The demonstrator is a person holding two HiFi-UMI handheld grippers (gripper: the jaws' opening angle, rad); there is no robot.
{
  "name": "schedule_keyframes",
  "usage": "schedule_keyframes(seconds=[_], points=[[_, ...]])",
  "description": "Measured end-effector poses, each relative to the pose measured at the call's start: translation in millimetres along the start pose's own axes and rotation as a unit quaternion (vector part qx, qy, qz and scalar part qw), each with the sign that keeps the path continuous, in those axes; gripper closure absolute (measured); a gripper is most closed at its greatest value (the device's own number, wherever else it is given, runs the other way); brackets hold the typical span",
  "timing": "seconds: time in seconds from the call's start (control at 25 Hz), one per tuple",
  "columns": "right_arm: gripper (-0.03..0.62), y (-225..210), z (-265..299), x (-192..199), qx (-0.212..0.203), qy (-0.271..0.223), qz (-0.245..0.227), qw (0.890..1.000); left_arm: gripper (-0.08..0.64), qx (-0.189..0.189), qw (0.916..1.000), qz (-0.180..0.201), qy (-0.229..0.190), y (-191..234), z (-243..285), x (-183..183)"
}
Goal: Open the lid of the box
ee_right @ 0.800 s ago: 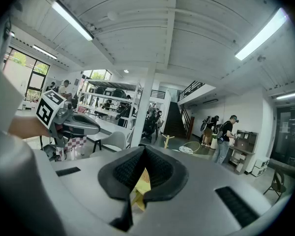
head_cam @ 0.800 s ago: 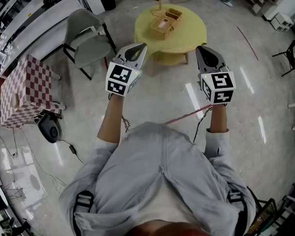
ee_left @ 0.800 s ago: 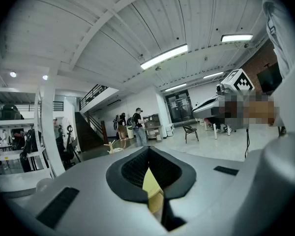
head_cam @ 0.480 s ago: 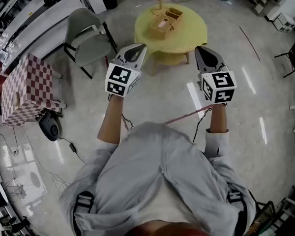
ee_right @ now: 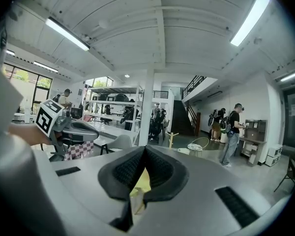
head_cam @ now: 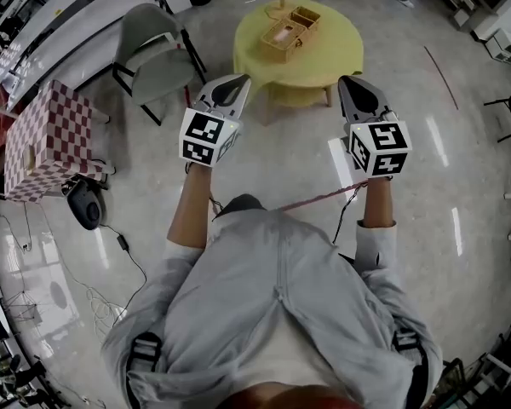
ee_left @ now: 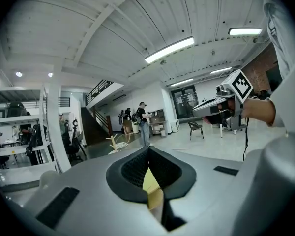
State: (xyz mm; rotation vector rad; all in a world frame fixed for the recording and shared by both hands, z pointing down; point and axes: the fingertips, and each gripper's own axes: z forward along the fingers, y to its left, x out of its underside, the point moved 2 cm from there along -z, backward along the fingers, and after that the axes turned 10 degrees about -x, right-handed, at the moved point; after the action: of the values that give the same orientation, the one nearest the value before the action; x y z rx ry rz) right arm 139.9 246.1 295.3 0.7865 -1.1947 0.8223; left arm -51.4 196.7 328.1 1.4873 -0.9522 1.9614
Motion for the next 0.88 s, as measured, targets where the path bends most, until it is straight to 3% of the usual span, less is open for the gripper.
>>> schedule_keyframes(seconds=[0.44,0.88], points=[[0.571,-23,39,22,-0.01,0.013,0.011,1.0,0.532,0.016,0.9997,-0.005,0.015,10,46,22],[0.571,-73,132,1,0.008,0.014,0.014,1.0,0.532,0.039,0.9992,-0.002,0.003,83,138,21]])
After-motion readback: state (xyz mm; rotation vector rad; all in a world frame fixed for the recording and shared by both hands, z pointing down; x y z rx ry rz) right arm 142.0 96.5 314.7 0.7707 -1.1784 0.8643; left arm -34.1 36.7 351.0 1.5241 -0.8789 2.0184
